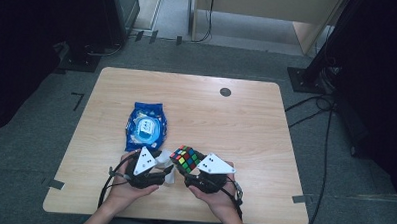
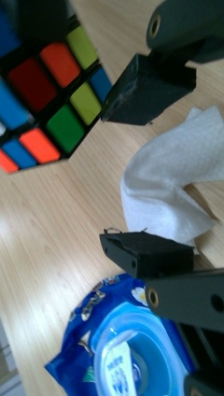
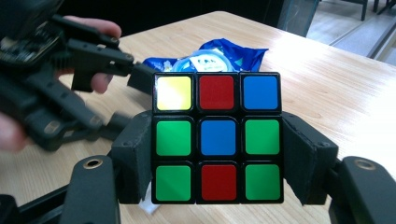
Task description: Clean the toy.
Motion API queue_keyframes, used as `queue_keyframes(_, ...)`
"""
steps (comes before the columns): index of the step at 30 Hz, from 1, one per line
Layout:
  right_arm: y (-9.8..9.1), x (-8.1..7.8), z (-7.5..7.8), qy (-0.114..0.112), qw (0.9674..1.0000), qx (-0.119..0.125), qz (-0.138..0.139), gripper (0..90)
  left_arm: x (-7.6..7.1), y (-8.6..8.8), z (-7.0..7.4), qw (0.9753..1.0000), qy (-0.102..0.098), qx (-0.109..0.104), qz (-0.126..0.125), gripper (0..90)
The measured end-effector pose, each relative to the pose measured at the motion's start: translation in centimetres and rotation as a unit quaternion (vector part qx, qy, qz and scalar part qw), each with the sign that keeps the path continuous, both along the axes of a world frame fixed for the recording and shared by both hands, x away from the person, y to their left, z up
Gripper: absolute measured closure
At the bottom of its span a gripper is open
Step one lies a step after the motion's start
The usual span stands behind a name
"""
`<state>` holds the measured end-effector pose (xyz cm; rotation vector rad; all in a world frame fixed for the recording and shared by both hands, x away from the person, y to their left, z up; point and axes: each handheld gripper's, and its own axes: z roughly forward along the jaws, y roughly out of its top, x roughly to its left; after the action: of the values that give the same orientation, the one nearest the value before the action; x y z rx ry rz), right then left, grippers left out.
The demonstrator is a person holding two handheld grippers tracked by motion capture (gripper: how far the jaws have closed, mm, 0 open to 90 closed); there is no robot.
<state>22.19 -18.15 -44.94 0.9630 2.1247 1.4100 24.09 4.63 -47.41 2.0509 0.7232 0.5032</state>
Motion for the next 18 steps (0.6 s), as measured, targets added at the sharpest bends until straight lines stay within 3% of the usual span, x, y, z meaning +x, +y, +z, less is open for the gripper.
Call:
queue_keyframes(4, 0.2, 0.0, 0.4, 0.005, 0.9999, 0.011, -0.005, 34.9, -0.7, -0.9, -0.4, 0.9992, -0.029, 0.027, -0.010, 19.6)
queue_keyframes(8, 0.8, -0.2, 0.7, 0.015, 0.9997, 0.017, -0.002, 34.9, -1.5, -1.8, -0.5, 0.9968, -0.068, 0.036, -0.022, 15.9)
queue_keyframes(13, 1.6, -0.1, 0.6, 0.044, 0.9987, 0.027, 0.004, 34.8, -2.3, -2.0, -0.3, 0.9928, -0.112, 0.030, -0.031, 16.5)
queue_keyframes(18, 2.2, 0.0, 0.4, 0.081, 0.9958, 0.039, 0.011, 34.8, -2.4, -1.8, -0.5, 0.9912, -0.125, 0.028, -0.033, 23.5)
